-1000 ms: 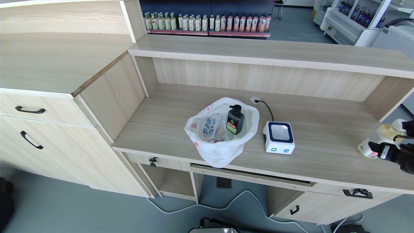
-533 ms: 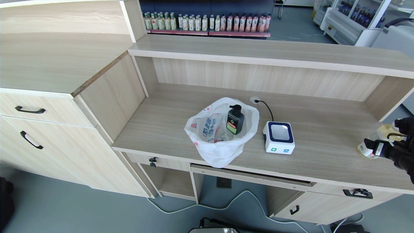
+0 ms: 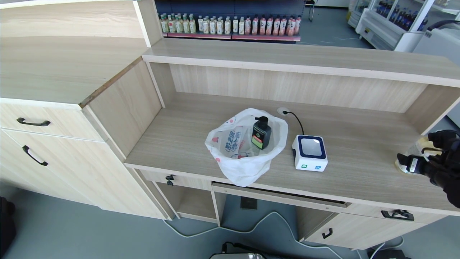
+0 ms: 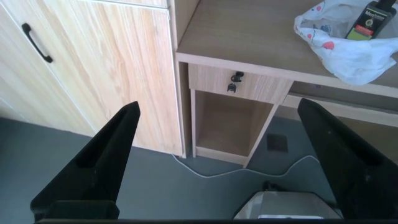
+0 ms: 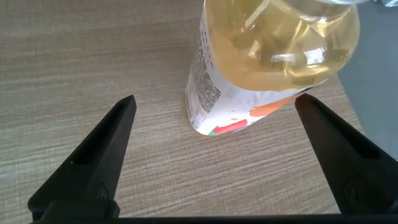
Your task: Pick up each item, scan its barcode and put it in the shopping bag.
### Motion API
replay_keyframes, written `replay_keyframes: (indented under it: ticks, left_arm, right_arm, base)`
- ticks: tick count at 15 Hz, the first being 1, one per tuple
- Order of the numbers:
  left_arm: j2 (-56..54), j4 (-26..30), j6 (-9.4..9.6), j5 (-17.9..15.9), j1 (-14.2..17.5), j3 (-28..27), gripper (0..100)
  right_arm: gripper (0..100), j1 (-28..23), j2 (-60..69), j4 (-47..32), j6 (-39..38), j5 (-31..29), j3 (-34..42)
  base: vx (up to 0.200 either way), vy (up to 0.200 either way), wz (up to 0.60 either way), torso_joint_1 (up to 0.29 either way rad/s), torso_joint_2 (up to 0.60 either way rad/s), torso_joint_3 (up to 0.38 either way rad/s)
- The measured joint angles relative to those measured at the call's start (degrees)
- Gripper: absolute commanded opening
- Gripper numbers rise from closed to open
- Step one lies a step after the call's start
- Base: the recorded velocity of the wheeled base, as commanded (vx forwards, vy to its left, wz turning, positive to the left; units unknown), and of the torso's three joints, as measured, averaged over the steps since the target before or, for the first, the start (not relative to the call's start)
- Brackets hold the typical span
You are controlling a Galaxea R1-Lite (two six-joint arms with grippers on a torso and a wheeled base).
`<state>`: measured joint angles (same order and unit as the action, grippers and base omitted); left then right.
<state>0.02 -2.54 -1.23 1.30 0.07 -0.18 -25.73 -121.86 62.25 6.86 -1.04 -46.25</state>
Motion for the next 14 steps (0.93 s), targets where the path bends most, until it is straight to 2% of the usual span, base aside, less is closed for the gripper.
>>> replay_keyframes:
  ticks: [6, 10, 14]
  left_arm:
    - [0.00, 0.00, -0.05, 0.00, 0.00, 0.00, 100]
    - [0.00, 0.00, 0.00, 0.00, -0.02, 0.00, 100]
    - [0.00, 0.02, 0.00, 0.00, 0.00, 0.00, 100]
  right_arm:
    - [100, -1.72, -1.57, 4.05, 4.27, -0.11, -0.35]
    - [100, -2.13, -3.33, 3.68, 0.02, 0.17, -3.00]
    - [100, -1.96, -5.02, 3.68, -0.06, 0.26, -5.49]
  base:
    - [0.000, 0.000, 0.00, 0.000, 0.00, 0.000]
    - [0.000, 0.000, 0.00, 0.000, 0.00, 0.000]
    - [0.000, 0.000, 0.00, 0.000, 0.00, 0.000]
